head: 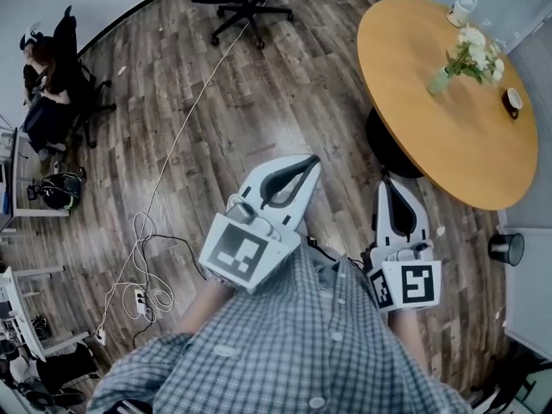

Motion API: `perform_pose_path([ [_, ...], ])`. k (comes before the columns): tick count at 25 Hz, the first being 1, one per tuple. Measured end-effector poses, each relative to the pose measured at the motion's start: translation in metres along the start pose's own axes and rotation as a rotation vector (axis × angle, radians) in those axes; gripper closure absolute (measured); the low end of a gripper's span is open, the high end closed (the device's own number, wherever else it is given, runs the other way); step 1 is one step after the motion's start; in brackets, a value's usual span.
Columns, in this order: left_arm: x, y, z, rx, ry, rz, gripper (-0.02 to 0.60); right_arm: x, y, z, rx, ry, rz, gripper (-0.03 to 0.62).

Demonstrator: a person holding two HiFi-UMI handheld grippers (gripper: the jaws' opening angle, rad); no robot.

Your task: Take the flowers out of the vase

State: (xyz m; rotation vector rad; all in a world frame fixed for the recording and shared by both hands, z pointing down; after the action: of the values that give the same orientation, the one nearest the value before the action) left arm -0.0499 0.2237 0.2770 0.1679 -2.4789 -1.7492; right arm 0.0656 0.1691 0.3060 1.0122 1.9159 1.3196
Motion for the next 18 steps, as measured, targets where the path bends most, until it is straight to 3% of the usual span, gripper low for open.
perform_pose_path([
  [18,0.068,-0.058,-0.137,0.008,0.266,-0.086,0.575,-0.075,-0.040,-0.090,0.020,0.237,-0.097,0.585],
])
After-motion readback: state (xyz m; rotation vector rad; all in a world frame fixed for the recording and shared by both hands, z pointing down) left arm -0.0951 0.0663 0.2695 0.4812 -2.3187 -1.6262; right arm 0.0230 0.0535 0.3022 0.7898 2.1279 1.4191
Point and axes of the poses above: the fingertips, and each gripper's own axes: z backward along the fingers, x to its left, y out of its underside, the point moved 2 cm from there along z, backward along the fingers, and after that the axes turned 12 degrees about x, right-handed, at the moved point
